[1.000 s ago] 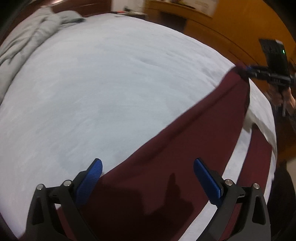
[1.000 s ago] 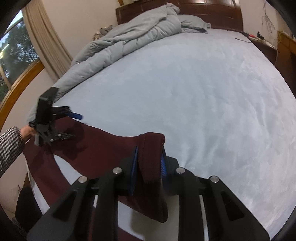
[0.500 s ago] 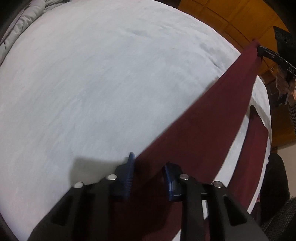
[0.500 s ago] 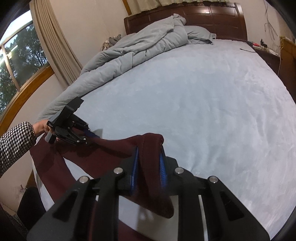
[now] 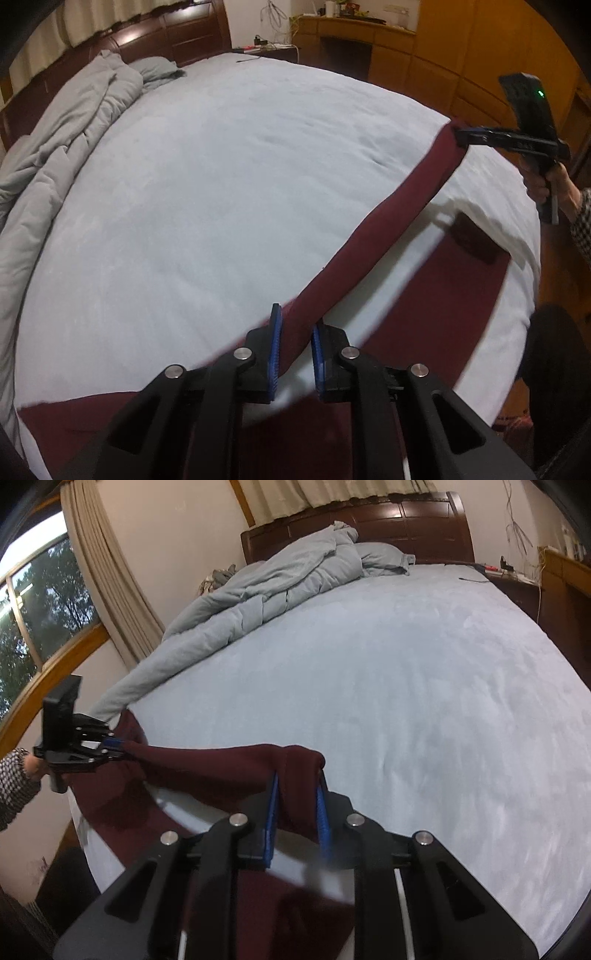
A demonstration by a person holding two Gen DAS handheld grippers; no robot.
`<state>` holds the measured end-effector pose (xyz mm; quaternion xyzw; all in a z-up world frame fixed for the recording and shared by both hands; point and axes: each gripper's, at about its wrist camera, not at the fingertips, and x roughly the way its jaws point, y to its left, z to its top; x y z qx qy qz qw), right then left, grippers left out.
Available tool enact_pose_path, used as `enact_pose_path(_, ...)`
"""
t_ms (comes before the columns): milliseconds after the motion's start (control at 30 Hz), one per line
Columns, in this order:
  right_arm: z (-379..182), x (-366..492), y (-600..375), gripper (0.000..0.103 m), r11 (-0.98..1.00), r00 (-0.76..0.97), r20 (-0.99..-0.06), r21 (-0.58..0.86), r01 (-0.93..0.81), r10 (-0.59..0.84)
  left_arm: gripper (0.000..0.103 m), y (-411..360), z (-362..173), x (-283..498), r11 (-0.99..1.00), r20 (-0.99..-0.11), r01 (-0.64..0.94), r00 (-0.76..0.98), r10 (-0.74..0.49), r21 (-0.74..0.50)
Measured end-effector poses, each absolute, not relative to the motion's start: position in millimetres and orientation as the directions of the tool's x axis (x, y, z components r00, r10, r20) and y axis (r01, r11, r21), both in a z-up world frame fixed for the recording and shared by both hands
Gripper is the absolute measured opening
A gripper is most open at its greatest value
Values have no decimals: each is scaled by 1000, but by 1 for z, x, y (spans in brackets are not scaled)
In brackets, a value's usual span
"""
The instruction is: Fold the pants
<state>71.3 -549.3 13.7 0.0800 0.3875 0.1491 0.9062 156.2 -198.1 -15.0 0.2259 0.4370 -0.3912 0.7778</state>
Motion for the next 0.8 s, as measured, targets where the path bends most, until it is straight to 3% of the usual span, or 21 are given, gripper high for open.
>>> enact_pose_path(300, -46, -2, -523, 21, 957, 557, -778, 211, -201, 289, 14, -192, -60, 69, 570, -885, 818, 324, -335, 84)
enact_pose_path(367, -58, -14, -517, 30, 960, 522, -808, 205, -189, 275, 14, -192, -79, 59, 578, -893, 810, 328, -308, 98)
enact_pose_path(433, -63, -27, -513, 50, 962, 502, -822, 206, -178, 269, 15, -193, -91, 53, 579, -887, 805, 354, -295, 129)
enact_pose_path(600, -57, -54, -523, 80, 918, 491, -786, 389, -79, 375, 18, -196, -100, 52, 593, -874, 791, 388, -293, 152)
enact_pose_path(700, -61, -59, -534, 81, 845, 480, -746, 535, 19, 462, 18, -198, -103, 50, 592, -870, 789, 399, -291, 164)
enact_pose_path(800, -74, -50, -538, 81, 810, 456, -752, 577, 107, 476, 20, -197, -102, 55, 592, -869, 790, 397, -294, 161)
